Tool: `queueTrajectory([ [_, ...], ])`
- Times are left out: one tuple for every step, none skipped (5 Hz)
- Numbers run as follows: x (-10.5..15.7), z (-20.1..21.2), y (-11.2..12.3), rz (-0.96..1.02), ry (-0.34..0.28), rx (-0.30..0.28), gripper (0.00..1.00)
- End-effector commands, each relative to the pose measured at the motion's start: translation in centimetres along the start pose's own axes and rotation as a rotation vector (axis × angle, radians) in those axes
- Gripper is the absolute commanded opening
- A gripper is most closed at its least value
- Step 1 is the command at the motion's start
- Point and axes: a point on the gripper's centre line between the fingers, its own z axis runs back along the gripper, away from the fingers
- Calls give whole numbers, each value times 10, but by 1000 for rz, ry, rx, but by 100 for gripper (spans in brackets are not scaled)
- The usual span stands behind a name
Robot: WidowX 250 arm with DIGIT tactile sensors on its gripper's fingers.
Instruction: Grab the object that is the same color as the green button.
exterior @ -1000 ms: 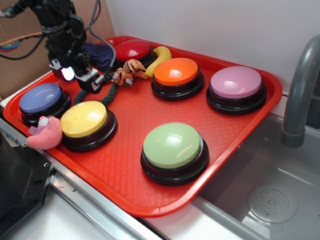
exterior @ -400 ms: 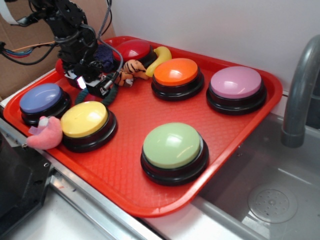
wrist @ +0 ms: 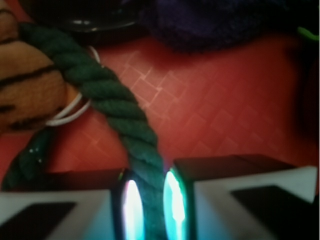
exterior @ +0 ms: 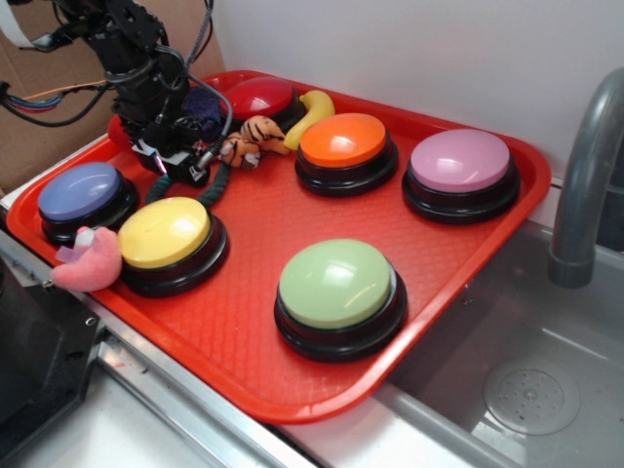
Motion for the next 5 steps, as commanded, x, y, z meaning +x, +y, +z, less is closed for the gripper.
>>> queueTrajectory([
  [-1,57,-7,44,11,90,0],
  [-1,107,-33,-44,34,78,0],
  [7,139,-63,-141,30,-25,0],
  [10,145,-97,-220,47,-46,0],
  [9,135,-108,-237,57,-56,0],
])
